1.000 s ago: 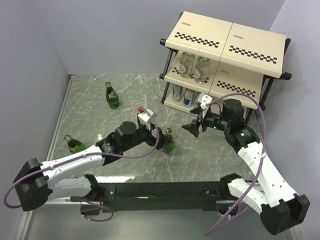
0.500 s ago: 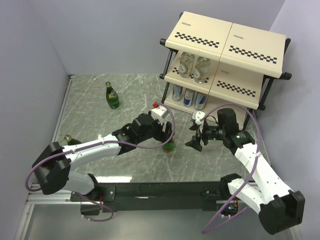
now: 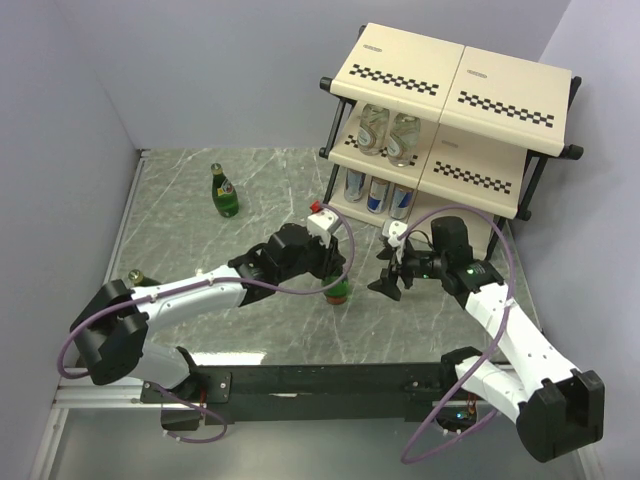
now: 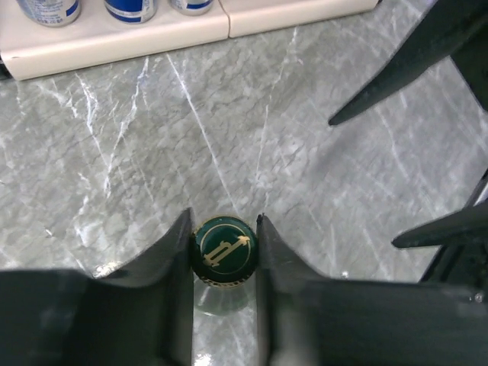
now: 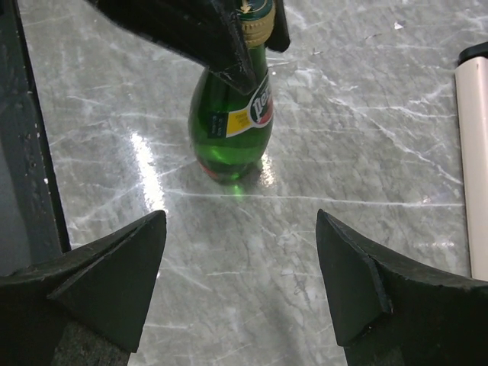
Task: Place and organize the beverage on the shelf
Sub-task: Pick up the drink from the center of the board.
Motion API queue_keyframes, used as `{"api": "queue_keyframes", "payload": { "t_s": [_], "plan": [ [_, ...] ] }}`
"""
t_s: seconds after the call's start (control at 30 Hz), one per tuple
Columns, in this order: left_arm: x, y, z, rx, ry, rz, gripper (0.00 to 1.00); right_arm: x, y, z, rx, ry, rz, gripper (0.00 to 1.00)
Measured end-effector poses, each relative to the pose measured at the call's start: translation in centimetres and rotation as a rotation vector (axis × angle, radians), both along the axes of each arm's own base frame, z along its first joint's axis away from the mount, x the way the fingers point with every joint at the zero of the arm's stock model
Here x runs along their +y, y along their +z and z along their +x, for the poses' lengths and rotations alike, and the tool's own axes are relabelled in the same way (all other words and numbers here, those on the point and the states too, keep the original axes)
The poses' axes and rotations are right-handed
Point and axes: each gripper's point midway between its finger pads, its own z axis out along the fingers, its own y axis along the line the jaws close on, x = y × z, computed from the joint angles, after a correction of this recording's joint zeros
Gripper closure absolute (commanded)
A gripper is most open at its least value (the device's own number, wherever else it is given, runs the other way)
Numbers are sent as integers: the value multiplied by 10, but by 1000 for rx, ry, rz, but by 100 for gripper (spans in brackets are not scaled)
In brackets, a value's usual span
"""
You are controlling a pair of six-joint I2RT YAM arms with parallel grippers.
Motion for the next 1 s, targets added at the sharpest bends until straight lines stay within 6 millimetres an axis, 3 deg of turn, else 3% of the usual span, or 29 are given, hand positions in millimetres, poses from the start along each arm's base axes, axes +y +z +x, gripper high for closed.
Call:
{"api": "queue_keyframes", "payload": {
  "t_s": [0.37, 0.57, 0.73, 1.0],
  "plan": [
    [11, 0, -7, -26, -31, 68, 100, 13, -10, 3, 44, 24, 8, 14],
    [19, 3, -10, -29, -55, 145, 100, 34, -22, 1, 15, 30, 46, 1],
    [18, 20, -8, -52, -66, 159, 100, 41, -34, -3, -21, 25, 81, 0],
    [16, 43, -6, -88, -72, 142, 100, 66, -25, 10, -12, 38, 139, 0]
  ]
}}
